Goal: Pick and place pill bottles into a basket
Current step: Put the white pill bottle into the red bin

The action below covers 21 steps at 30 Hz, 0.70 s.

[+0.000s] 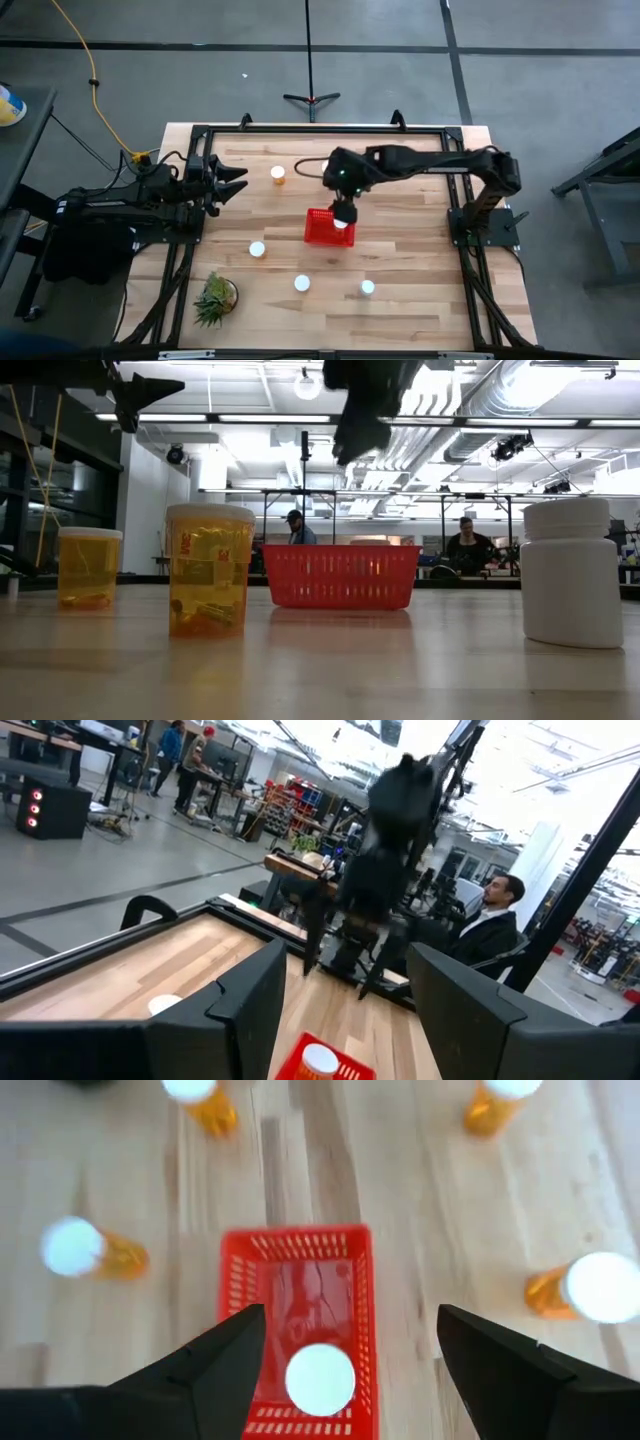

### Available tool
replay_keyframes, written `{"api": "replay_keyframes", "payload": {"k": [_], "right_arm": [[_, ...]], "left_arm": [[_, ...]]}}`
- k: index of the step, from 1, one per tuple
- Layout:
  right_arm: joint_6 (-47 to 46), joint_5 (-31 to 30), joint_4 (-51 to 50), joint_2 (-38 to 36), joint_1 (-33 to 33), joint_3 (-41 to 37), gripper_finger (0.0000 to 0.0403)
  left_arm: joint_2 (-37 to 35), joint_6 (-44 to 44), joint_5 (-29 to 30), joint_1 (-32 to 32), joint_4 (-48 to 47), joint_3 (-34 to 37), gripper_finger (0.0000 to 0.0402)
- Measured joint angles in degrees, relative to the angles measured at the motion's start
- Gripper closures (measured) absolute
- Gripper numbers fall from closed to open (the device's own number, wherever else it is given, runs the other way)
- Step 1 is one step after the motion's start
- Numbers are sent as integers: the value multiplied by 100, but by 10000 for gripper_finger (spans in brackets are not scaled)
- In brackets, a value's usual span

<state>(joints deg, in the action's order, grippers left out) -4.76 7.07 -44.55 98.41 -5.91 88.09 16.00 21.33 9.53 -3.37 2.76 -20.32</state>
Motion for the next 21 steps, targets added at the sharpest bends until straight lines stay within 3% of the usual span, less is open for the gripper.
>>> {"api": "replay_keyframes", "payload": {"k": [9,21], "right_arm": [[-581,-13,-289,-809,742,44,116],[-548,-213,-1100,-811,2280,31,116]], "left_arm": [[-1,-1,-6,0,3,0,156],[1,-1,-8,0,5,0,156]]}}
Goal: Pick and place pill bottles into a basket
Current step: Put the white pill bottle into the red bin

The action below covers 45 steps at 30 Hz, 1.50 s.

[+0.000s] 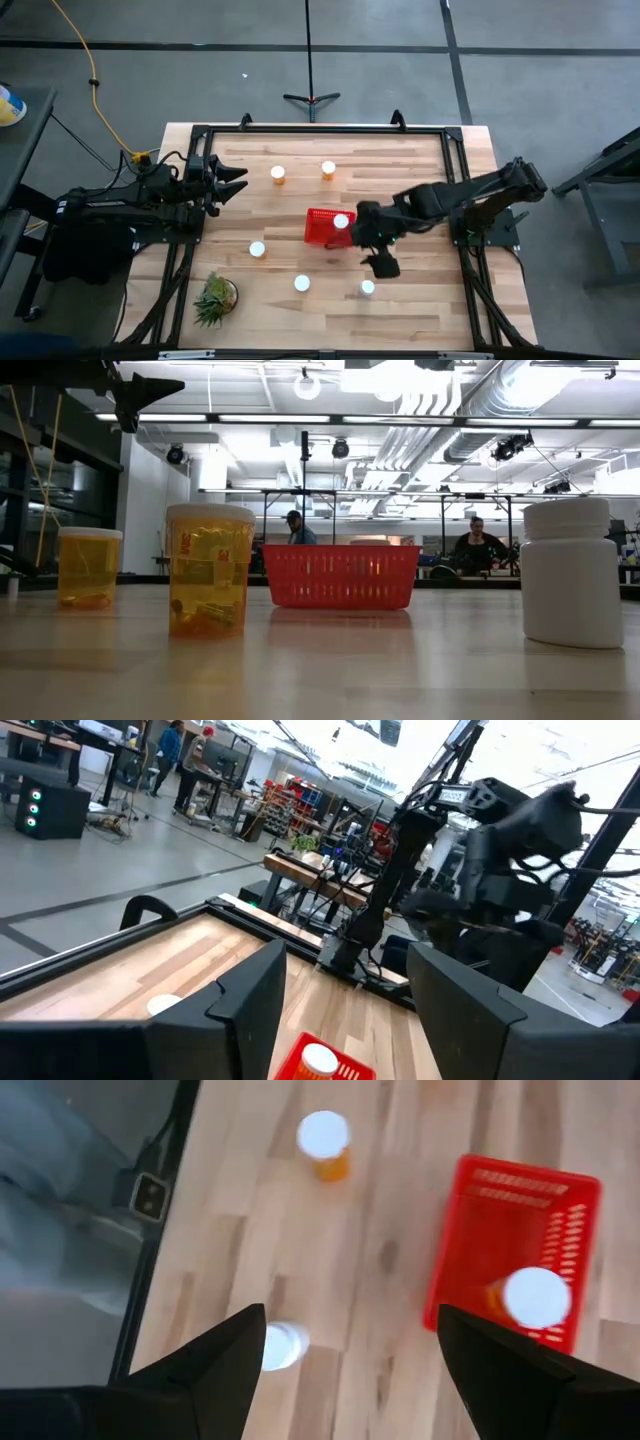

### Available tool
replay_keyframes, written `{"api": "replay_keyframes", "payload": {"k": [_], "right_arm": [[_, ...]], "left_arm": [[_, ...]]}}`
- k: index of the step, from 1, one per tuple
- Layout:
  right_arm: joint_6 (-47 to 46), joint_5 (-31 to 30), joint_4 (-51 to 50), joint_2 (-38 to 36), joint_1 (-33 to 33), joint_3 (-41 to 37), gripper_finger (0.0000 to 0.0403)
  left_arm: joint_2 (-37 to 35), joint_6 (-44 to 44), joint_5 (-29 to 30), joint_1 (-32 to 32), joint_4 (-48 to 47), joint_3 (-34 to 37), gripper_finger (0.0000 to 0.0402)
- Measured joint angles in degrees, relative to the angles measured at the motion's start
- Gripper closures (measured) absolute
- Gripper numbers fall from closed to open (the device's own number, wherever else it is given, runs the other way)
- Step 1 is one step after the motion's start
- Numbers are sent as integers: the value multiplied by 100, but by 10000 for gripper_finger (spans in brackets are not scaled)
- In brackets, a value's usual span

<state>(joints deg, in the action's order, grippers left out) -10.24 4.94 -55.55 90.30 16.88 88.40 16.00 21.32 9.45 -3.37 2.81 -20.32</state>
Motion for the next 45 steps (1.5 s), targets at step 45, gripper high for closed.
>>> {"api": "replay_keyframes", "payload": {"k": [45], "right_arm": [[3,-38,4096,232,1016,-3434,61]], "left_arm": [[-2,2,147,1,-116,0,156]]}}
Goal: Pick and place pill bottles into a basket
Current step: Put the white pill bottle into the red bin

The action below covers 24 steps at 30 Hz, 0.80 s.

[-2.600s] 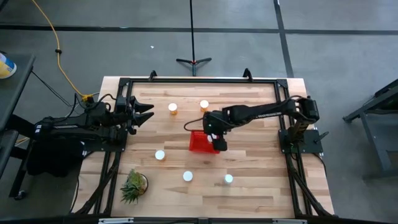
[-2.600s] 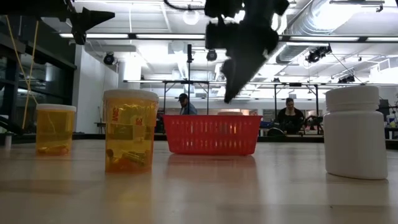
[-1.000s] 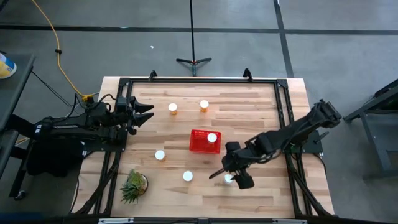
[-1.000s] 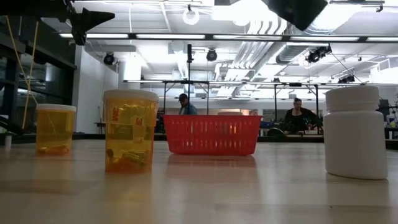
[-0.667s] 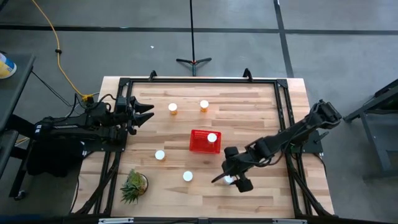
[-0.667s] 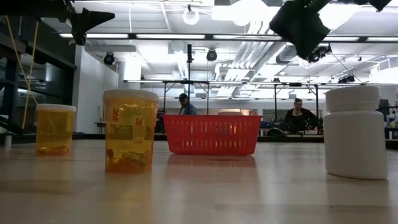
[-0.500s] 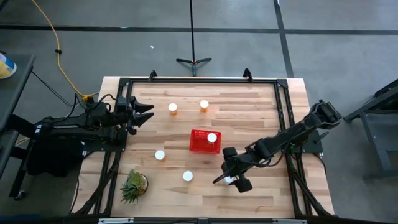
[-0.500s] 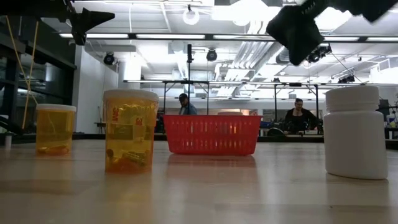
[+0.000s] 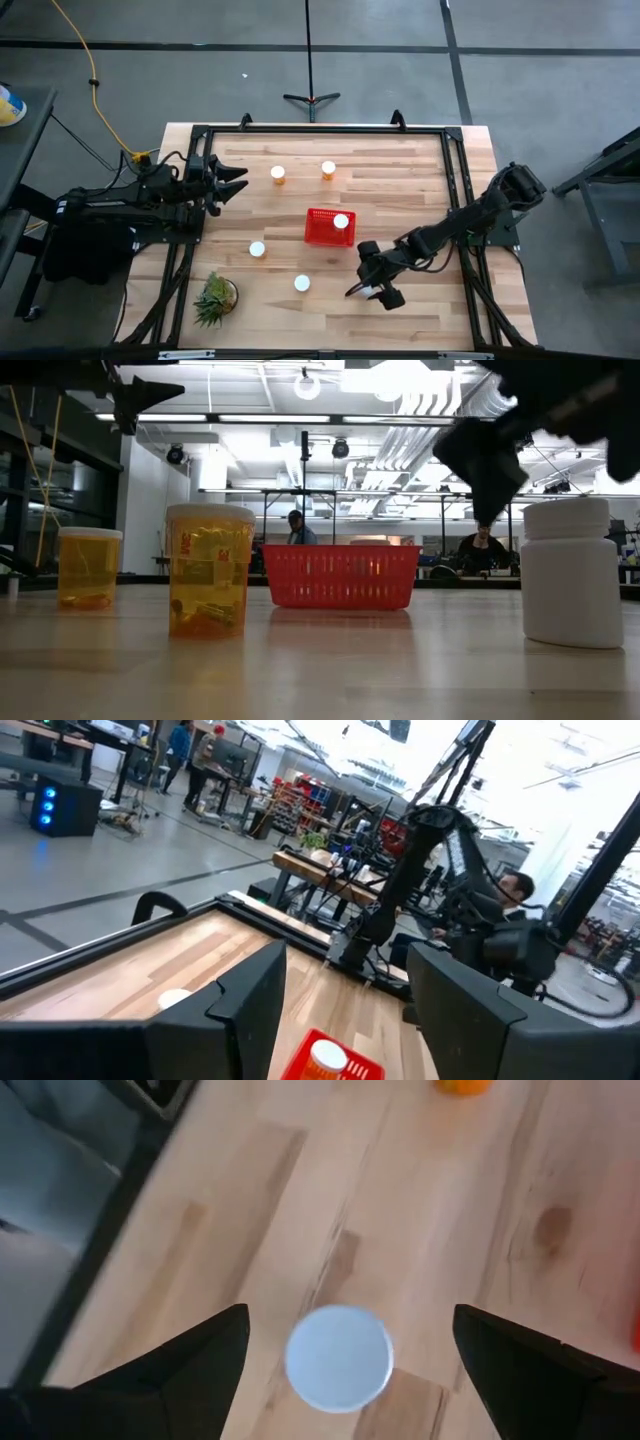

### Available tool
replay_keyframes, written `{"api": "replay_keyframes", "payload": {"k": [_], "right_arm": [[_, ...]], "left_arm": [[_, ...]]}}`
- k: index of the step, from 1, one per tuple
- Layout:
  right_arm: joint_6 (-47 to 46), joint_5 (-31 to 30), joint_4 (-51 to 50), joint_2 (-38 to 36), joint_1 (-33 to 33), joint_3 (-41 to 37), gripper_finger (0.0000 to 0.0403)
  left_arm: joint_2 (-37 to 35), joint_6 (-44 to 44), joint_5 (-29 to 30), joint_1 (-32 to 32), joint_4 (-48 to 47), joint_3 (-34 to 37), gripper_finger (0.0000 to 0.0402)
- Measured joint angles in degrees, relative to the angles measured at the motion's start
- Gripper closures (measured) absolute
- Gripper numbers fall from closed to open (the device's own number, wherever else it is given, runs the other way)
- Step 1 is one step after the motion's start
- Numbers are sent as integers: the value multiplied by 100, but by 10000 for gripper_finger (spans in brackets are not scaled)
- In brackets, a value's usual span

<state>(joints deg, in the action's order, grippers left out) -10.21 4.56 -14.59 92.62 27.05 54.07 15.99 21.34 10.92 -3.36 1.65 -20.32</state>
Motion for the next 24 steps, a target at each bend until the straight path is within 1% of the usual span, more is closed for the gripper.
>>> {"api": "replay_keyframes", "payload": {"k": [5,17,24], "right_arm": [[-7,-2,48,316,2,-2,61],[-5,-66,123,674,0,-2,62],[-27,15,166,687,0,-2,92]], "left_arm": [[0,2,47,-2,-57,0,156],[0,17,85,-1,-57,0,156],[0,25,85,-2,-57,0,156]]}}
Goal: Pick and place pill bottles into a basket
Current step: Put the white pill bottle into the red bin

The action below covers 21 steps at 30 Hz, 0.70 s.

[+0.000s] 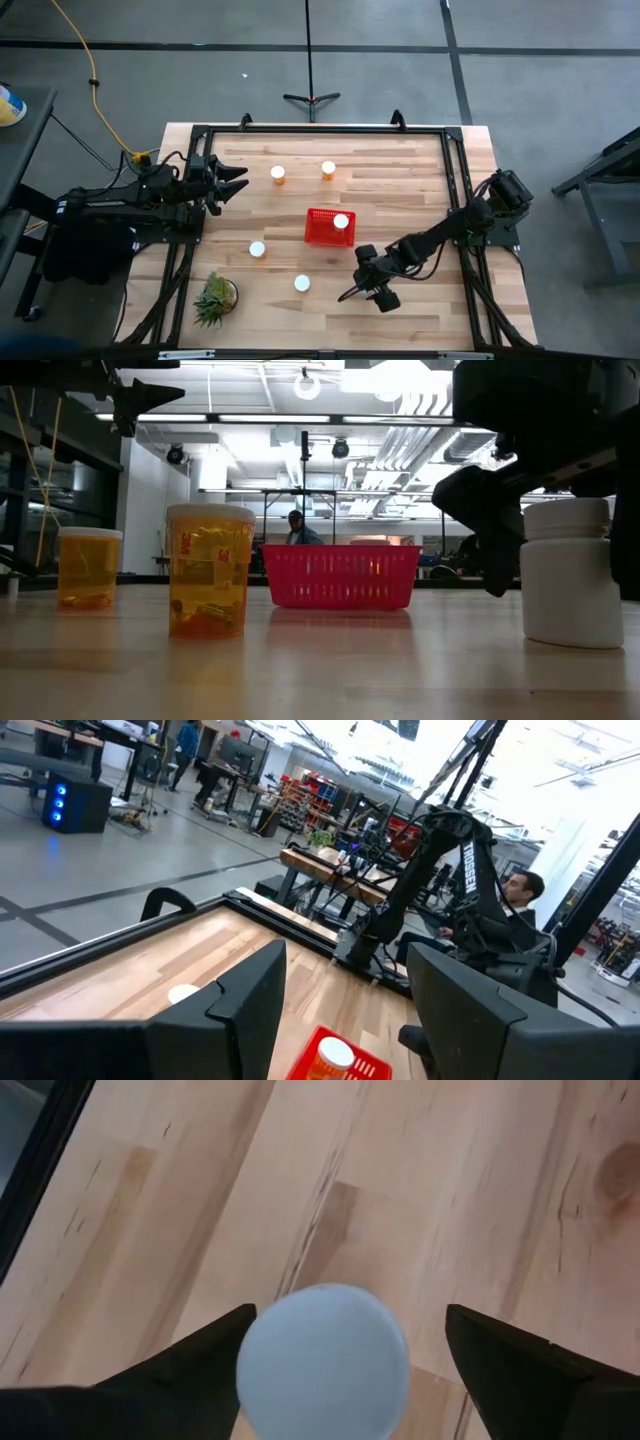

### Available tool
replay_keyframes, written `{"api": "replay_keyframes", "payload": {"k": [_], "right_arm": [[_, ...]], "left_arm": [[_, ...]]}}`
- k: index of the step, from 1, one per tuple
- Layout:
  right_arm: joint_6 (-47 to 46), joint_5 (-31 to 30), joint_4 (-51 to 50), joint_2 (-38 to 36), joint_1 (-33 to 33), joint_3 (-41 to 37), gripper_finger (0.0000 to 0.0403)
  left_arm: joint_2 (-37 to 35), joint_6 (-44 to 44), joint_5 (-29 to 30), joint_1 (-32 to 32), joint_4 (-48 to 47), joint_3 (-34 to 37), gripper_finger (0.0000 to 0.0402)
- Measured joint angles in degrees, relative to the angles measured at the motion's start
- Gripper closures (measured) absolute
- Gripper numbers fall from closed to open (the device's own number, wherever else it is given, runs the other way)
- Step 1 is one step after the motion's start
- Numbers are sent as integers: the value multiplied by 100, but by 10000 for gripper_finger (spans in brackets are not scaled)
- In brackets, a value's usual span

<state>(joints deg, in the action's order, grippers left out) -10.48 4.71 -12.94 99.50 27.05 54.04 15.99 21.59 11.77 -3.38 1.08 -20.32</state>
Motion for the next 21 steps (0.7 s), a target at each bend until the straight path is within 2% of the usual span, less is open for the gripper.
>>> {"api": "replay_keyframes", "payload": {"k": [21], "right_arm": [[-124,232,1,-1,0,4,224]], "left_arm": [[0,-5,-4,2,0,0,156]]}}
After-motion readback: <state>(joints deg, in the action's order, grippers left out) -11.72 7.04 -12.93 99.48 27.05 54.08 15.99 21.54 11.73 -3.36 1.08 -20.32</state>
